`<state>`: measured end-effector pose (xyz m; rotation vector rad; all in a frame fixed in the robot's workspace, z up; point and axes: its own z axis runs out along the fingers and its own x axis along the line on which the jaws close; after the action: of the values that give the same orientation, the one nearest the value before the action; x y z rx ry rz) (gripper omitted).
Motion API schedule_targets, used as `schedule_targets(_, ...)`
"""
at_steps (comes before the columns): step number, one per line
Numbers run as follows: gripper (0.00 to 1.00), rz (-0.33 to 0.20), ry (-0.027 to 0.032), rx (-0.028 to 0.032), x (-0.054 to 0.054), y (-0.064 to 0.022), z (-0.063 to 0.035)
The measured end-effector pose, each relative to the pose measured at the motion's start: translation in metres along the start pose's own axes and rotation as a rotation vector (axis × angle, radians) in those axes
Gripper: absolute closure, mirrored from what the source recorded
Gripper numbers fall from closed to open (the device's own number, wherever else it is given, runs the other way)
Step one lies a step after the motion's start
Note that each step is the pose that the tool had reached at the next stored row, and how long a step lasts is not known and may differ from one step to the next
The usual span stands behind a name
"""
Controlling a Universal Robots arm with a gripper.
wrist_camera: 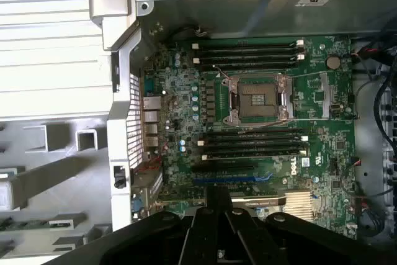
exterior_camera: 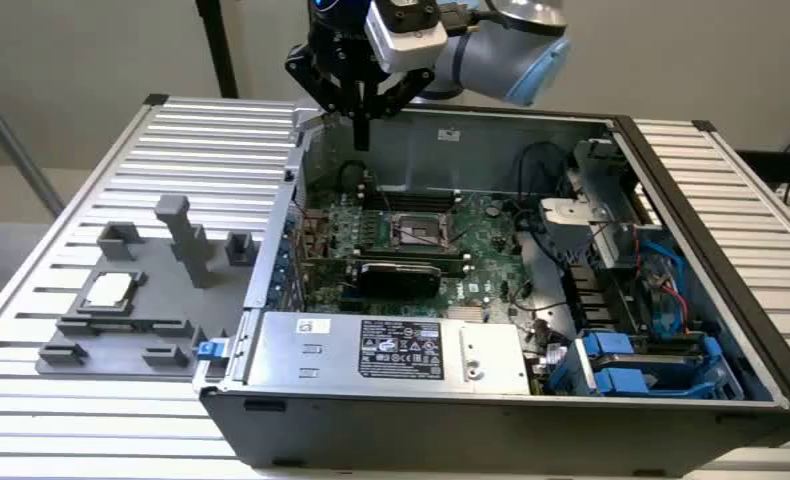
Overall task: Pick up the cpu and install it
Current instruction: 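Reach for the cpu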
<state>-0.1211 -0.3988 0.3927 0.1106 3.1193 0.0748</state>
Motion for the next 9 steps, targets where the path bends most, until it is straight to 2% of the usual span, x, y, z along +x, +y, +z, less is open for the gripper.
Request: schedule_targets(9,0.89,0.000,0.0001,-0.0002,0.0000,0.0000,0.0001)
